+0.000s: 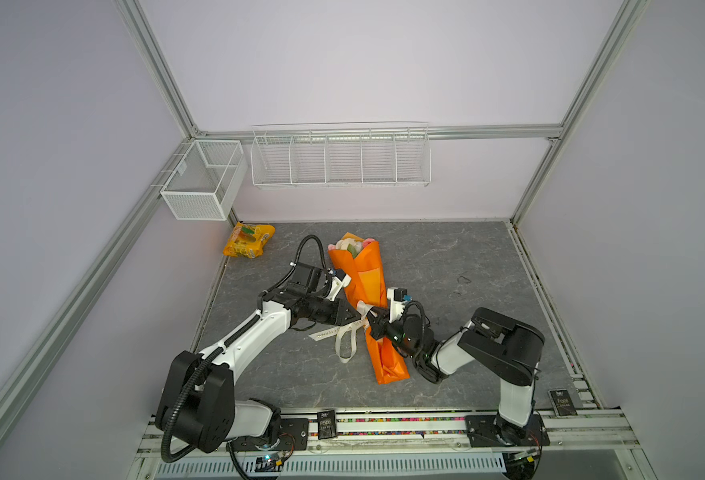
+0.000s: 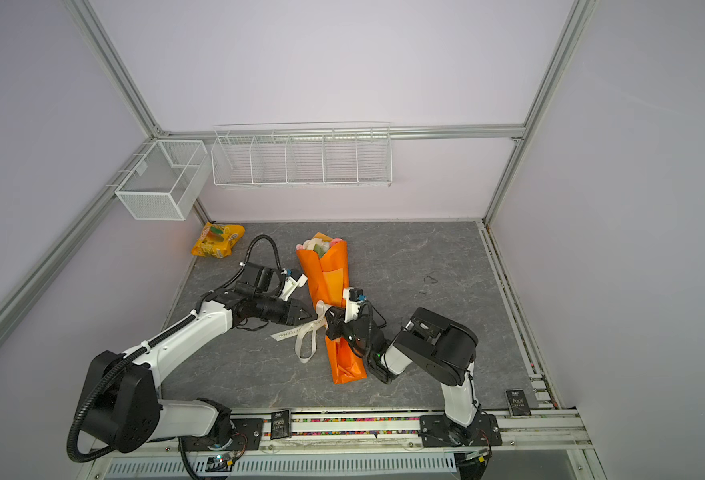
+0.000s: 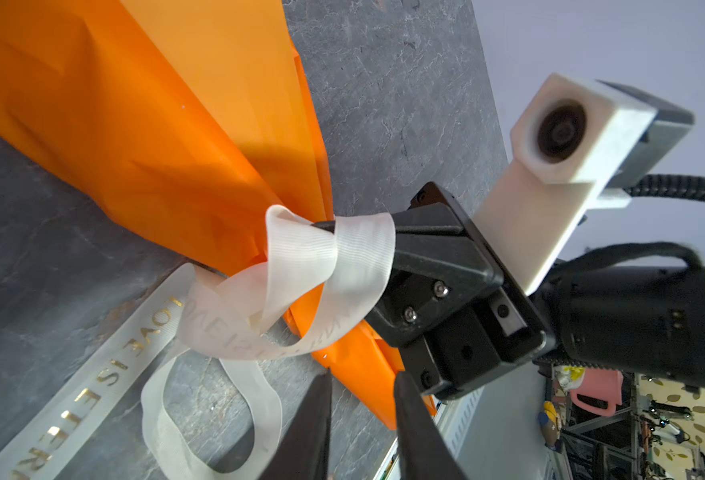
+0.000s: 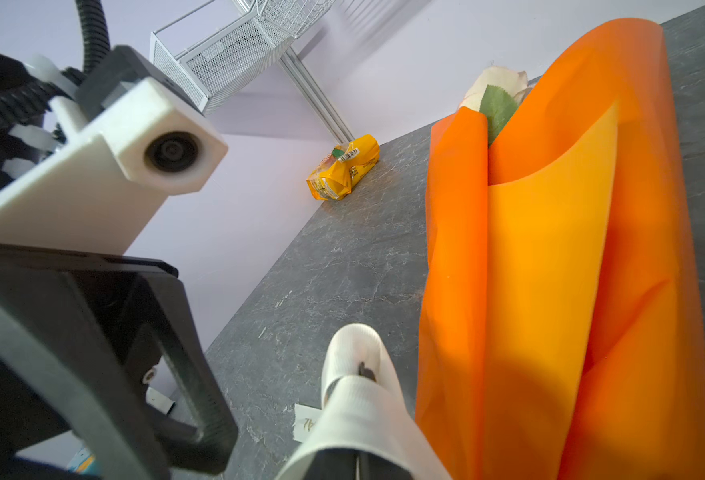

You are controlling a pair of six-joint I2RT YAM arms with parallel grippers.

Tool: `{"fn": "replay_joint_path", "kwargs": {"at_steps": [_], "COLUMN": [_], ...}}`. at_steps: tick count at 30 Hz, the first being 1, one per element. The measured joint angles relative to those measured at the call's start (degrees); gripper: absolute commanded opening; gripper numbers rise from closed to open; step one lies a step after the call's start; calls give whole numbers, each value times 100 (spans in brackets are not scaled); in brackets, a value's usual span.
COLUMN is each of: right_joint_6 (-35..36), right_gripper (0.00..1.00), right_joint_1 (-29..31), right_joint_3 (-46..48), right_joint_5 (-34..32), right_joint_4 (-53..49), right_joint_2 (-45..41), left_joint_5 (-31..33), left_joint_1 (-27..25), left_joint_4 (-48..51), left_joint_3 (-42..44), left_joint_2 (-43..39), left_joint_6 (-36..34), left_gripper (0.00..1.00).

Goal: Tie the bouquet of fake flowers

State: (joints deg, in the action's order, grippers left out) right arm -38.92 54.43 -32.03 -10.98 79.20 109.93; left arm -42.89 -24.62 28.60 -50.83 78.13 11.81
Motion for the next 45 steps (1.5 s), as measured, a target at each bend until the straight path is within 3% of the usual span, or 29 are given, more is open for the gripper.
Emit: {"fn": "replay_joint_path", "kwargs": {"at_steps": [4,8,15,28,31,39,42,45], "right_joint_6": [44,61,63,105,122,129,146,157], "right_gripper": [7,7,7,7,7,8,9,19], "right_joint_1": [0,0,-2,-2,-2,-2,-2,-2], "right_joint_3": [0,0,0,-7,-7,-20,-22,-22], "right_joint_5": [-13,-13,-13,-13,-13,-13,-15,-15], "right_joint_4": [2,2,-35,-273,-330,-450,-599,-975], "right_joint_2": [0,0,-2,-72,-107,-155,-234,-459], "left_joint_5": [153,293,-17,-476,-476,-529,-533,-531], "left_joint_1": [74,144,149,149,149,149,149,149], "left_joint_4": [-52,-138,-219,138,238,313,321,323], "left_joint_3": [13,-85,-621,-1003,-1005,-1043,-1047,-1049], "left_joint_2": [-48,111,1086,1567,1593,1596,1596,1596], "left_joint_6": [52,59,-140,-651,-702,-787,-800,-798], "left_gripper": [44,44,44,40,33,0,0,0]}}
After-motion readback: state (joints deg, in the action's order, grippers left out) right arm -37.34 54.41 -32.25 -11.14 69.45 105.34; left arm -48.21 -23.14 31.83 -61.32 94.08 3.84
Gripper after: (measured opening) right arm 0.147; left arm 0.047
